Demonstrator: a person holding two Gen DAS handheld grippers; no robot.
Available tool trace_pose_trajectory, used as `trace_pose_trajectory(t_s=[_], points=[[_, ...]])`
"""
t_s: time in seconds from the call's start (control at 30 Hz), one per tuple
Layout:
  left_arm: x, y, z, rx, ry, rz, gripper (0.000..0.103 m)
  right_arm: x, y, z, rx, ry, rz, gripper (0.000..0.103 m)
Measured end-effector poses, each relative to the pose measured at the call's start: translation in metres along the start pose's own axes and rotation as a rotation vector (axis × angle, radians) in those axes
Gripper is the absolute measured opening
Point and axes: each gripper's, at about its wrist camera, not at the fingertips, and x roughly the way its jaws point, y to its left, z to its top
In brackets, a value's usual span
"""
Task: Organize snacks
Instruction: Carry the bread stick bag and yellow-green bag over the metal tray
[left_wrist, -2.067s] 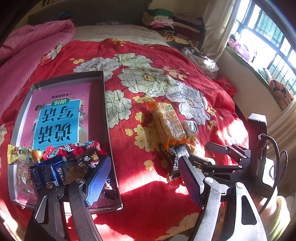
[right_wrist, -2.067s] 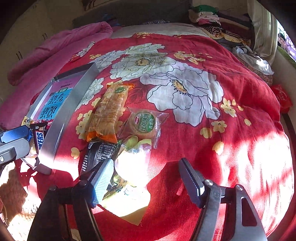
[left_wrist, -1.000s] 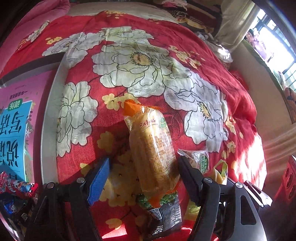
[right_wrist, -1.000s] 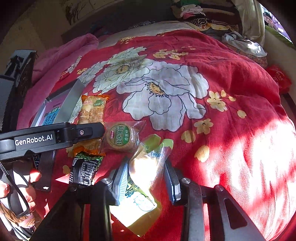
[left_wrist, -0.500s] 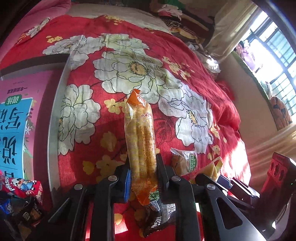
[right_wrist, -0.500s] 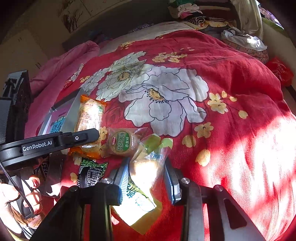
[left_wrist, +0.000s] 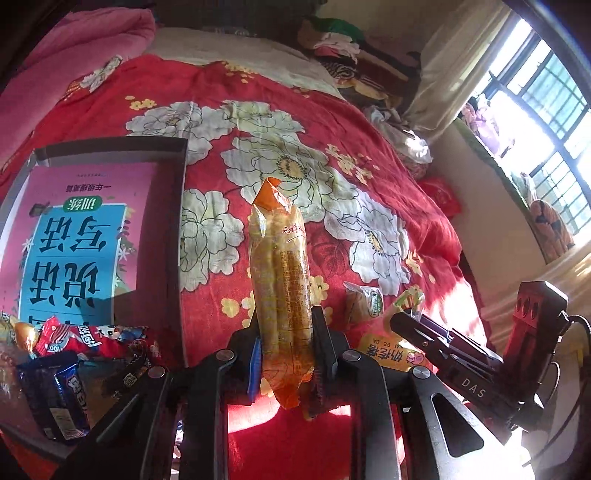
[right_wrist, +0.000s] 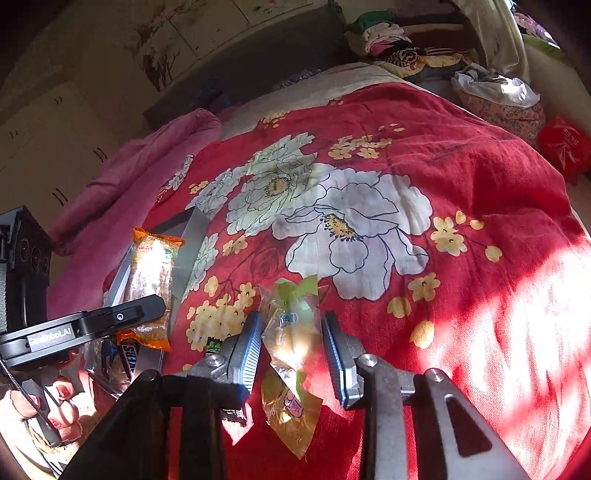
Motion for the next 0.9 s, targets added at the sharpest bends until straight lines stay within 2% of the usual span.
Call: trace_pose_trajectory(t_s=[0.23, 0.43, 0.9], points=[[-0.019, 0.013, -0.002, -0.022, -0.025, -0.007, 0.023, 0.025, 0.002, -0.01, -0.026, 0.095, -0.016, 0.035], [-0.041, 0.024, -0.002, -0.05, -0.061, -0.014, 0.023, 0.026, 0.001, -0.011, -0.031, 0.093, -0.02, 0.034], [-0.097, 0.064, -0.006, -0.094, -0.157, 0.033, 0.023, -0.036, 0.024, 0.002, -0.053, -0.156, 0.077, 0.034]])
